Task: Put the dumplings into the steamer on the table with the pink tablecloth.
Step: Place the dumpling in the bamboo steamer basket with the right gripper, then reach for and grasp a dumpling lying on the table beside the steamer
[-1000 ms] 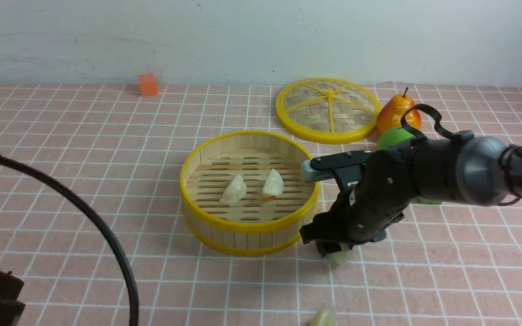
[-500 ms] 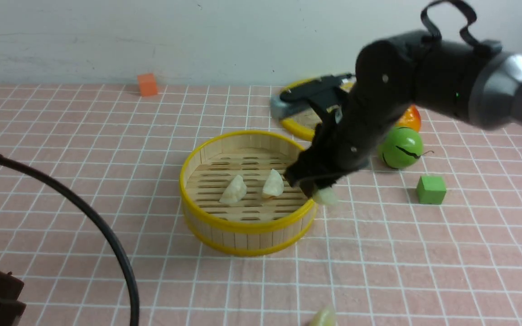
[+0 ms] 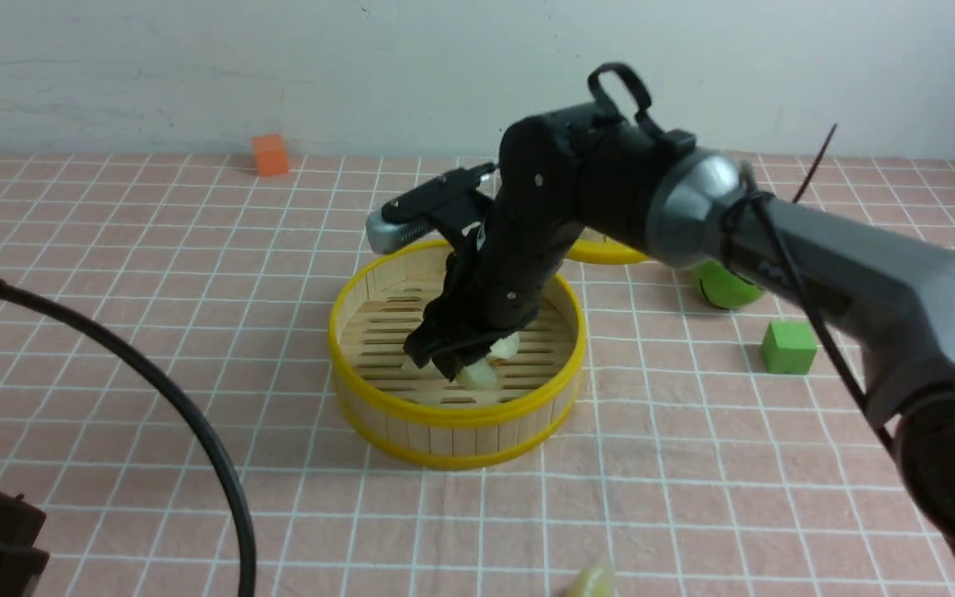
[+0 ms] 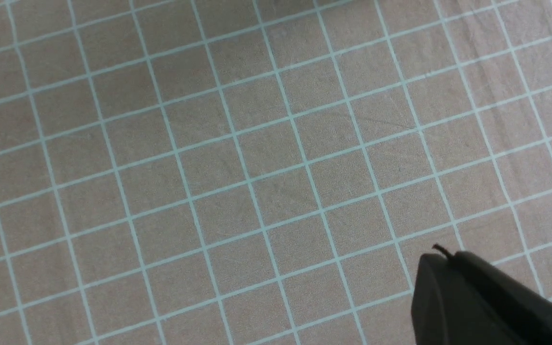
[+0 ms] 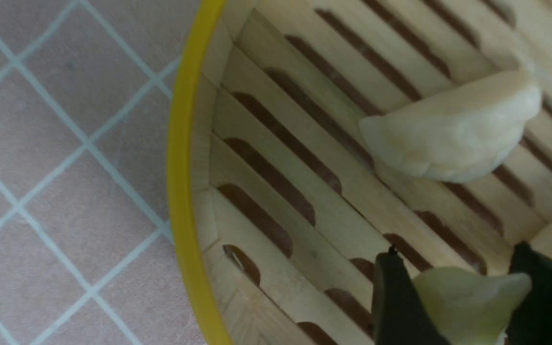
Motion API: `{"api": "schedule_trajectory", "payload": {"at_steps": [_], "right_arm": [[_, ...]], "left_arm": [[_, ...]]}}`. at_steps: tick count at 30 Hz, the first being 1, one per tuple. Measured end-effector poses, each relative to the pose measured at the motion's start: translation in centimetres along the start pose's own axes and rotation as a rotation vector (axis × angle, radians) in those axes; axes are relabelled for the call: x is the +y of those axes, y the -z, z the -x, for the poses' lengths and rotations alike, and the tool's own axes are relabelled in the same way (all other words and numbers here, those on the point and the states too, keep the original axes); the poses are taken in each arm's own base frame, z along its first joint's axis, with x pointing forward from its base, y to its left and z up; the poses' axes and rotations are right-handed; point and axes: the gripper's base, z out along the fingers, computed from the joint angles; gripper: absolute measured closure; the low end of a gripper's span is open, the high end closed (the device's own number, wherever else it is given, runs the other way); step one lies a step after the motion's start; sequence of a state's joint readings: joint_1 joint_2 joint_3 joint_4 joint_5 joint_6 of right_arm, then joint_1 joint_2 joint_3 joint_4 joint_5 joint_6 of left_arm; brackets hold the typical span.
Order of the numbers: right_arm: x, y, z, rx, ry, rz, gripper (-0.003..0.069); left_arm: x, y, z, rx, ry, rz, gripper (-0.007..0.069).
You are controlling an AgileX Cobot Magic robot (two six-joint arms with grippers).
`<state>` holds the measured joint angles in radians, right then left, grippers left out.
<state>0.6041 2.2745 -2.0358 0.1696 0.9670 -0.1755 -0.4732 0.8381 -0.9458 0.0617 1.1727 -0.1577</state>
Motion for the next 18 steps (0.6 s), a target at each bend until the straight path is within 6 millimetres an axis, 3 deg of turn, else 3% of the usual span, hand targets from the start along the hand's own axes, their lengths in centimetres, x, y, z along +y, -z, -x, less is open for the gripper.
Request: {"api": "schedule_trajectory", "payload": {"at_steps": [4,7,12,14,17,18], "right_arm": [[0.0,-0.9,-0.2,0.017,0.000,0.001,0.0363],[0.1,-0.5,0.0,0.024,0.004,0.005,0.0307],[0.8,3.3,1.2,0.076,0.027,0.029,0.0110],[0.9,4.2,1.6,0.055,0.021,0.028,0.0087],[1.4,7.1,2.2,0.007,-0.012,0.043,0.0060],[1.9,8.9,2.3,-0.023,-0.024,0.064,0.0062]], "left_arm": [[0.0,0.0,0.0,-0.001,-0.002,0.005,0.0638],[0.0,0.0,0.0,-0.001,-0.002,0.005,0.0638],[0.1,0.0,0.0,-0.002,-0.003,0.005,0.0638],[0.1,0.1,0.0,-0.005,-0.003,0.005,0.0638],[0.1,0.6,-0.3,-0.024,-0.002,0.002,0.0638],[0.1,0.9,-0.4,-0.037,-0.002,0.000,0.0638]]}}
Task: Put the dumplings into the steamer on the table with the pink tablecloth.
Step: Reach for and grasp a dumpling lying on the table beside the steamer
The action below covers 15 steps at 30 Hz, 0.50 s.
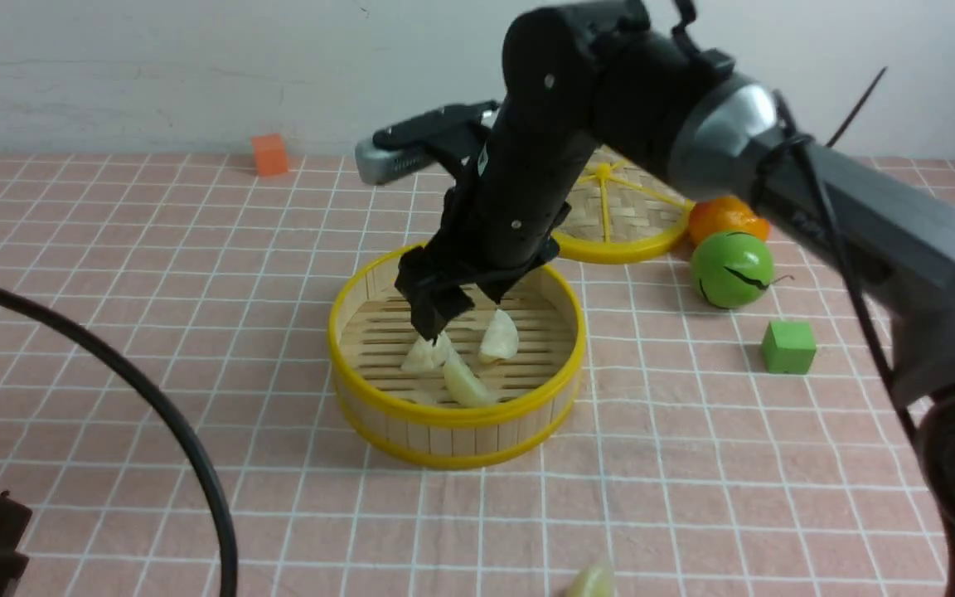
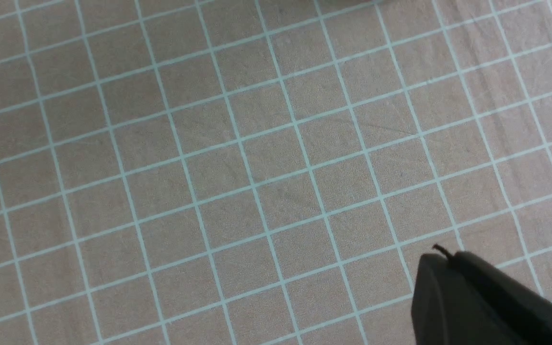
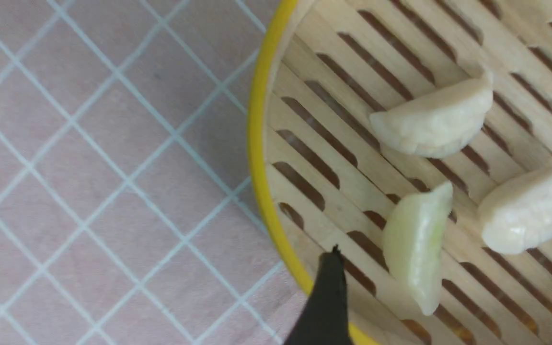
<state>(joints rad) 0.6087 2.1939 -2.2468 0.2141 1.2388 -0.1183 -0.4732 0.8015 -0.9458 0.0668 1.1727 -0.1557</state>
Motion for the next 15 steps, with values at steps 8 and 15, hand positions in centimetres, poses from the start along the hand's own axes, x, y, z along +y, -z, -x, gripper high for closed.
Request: {"api": "schedule_trajectory", "payload": {"at_steps": [8,15], "right_arm": [[2.5,6.2,-4.3,0.035,-0.014,0.050,0.0138],[2.8,3.9,-13.7,0.335,-0.159,0.048,0.0155]], "left_arm": [[0.3,2.0,-1.2,-0.074,0.005,-0.009,0.0637],[0.1,2.4,-1.5,-0.089,0.014,-0.033,0.0631]]}}
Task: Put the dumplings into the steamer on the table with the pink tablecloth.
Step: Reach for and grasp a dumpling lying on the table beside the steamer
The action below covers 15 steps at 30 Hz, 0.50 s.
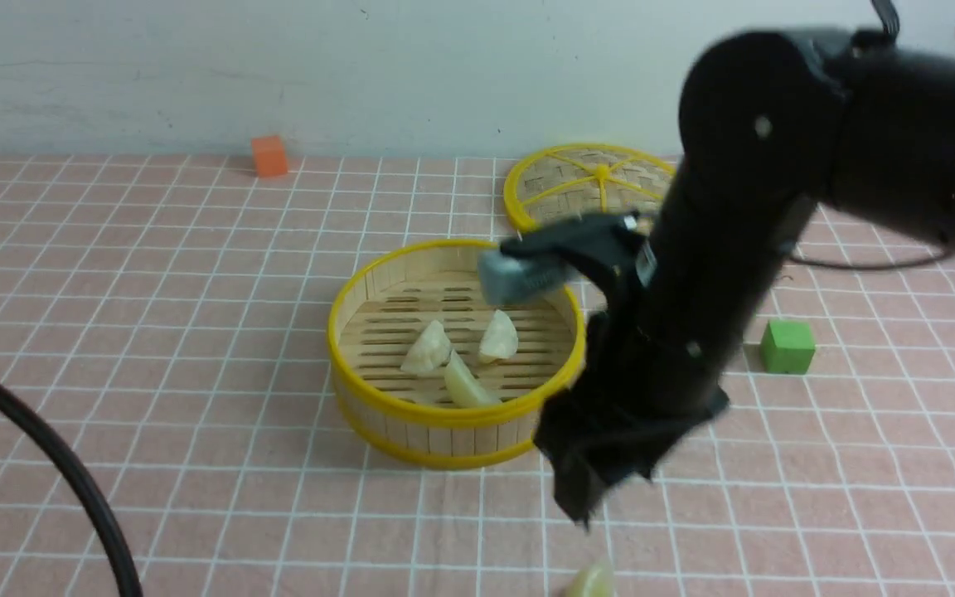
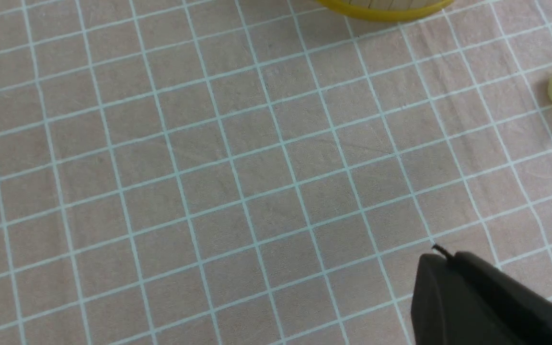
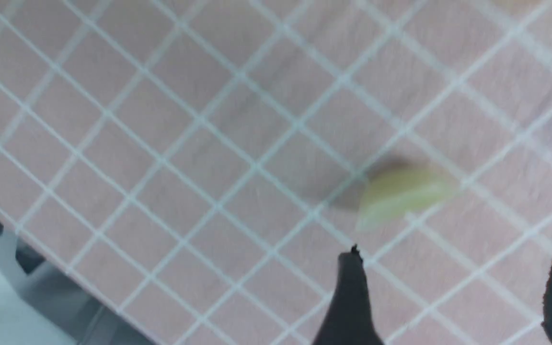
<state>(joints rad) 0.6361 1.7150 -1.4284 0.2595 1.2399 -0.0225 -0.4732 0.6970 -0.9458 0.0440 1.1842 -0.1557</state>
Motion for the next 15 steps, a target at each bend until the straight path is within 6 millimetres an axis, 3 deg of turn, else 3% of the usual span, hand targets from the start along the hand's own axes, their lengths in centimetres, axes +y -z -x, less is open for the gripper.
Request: {"api": "schedule_trajectory", "payload": {"at_steps": [2,5,15], "right_arm": [[-0.1,-2.5,-1.7,0.077,-0.051,-0.008,0.0156],[0.0,-5.1,-2.5,0.054,-0.109,-0.019,0.0156],[-1.4,-9.4,-0.5,-0.142,-0.307,-0.081,0.0156]], "left_arm": [[-0.2,0.0,0.0,-0.001,0.006,-0.019,0.0630],[-0.4,0.0,0.0,0.002,0.000,-0.041,0.0628],[-0.5,0.0,0.0,0.005,-0.004,-0.058,0.0623]]}}
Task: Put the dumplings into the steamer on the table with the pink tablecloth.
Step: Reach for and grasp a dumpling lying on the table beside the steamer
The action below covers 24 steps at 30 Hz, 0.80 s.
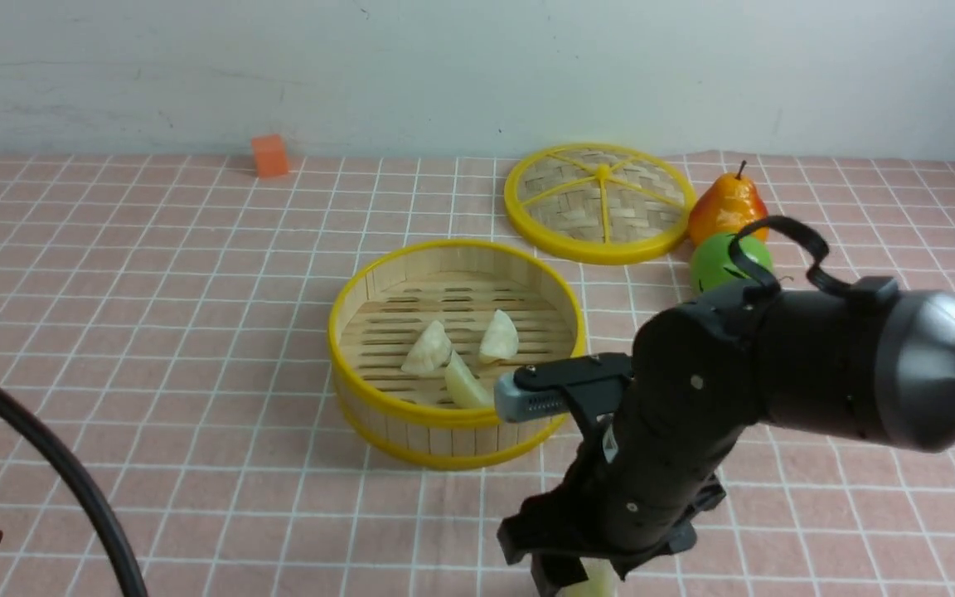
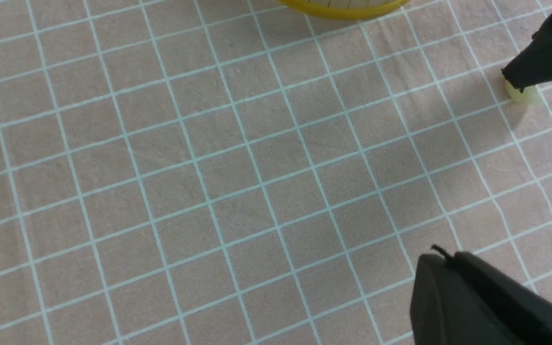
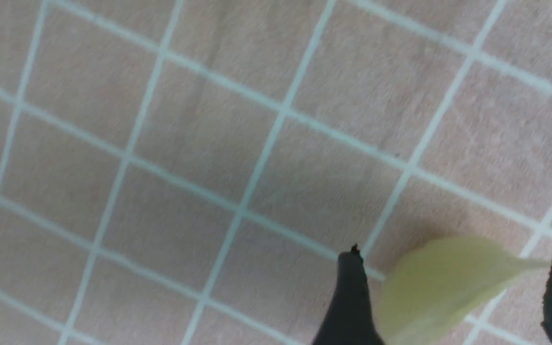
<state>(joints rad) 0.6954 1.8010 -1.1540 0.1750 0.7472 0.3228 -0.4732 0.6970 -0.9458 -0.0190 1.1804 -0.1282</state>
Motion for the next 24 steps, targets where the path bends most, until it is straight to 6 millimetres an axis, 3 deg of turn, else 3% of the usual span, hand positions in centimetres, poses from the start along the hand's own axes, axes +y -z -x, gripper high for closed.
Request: {"api": "schedule_trajectory", "payload": {"at_steps": [10,12,16,22,24], "right_arm": [[-0.5,-2.6,-0.3,0.061,0.016,-0.073,0.0176],[-0.2,-2.6,-0.5,0.070,0.057,-0.082,0.0214],[0.5,-2.6,-1.1,0.109,0.140,-0.087,0.0374],[1.7,0.2,0.3,0.117,0.270,-0.082,0.0372],[2.8,3.0,2.2,0.044,0.355,-0.085,0.0386]], "left_arm": [[0.0,0.1,0.0,-0.002,-0.001,0.000,0.0617],[0.0,0.1,-0.1,-0.006,-0.001,-0.001,0.0614],[0.0,0.2,-0.1,-0.007,-0.003,-0.001,0.0609],[0.0,0.2,-0.1,-0.007,-0.003,-0.001,0.0608],[0.0,0.2,-0.1,-0.008,-0.003,-0.001,0.0608]]}}
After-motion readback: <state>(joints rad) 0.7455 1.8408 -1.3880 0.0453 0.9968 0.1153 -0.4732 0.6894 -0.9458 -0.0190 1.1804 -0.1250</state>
